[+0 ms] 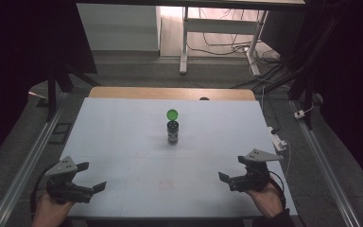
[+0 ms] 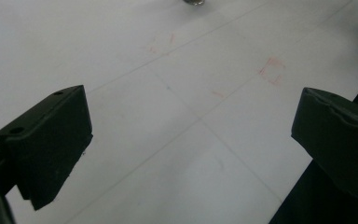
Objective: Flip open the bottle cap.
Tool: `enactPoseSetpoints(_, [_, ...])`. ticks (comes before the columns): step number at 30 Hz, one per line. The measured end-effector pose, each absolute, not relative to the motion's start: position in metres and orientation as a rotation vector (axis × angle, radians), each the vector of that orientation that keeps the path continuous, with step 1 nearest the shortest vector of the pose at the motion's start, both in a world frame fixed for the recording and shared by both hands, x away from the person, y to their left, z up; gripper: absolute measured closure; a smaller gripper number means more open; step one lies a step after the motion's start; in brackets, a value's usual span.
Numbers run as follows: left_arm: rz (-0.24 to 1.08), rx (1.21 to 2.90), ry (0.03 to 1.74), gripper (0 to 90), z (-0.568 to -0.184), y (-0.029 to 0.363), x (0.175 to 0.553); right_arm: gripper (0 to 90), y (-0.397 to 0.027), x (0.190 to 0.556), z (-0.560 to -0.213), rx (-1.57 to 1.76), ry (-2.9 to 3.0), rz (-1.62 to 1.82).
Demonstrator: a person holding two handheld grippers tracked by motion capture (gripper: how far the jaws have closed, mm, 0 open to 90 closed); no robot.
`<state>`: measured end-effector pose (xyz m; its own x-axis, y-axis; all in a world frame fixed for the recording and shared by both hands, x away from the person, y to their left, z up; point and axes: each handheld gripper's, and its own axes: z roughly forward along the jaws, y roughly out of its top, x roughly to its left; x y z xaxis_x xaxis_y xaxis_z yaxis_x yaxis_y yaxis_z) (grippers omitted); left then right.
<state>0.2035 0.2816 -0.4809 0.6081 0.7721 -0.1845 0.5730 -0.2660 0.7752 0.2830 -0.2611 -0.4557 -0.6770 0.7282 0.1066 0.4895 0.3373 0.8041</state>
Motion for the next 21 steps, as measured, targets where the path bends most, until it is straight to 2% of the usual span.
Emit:
enactPoseSetpoints(10, [0.323, 1.965, 1.13, 0.0, -0.49, 0.297, 0.18, 0.0, -0.283, 0.259, -0.467, 1.18, 2.336, 1.177])
enactPoseSetpoints(21, [0.328, 1.988, 1.161, 0.0, -0.493, 0.299, 0.177, 0.0, -0.29, 0.252, -0.473, 1.227, 2.366, 1.116])
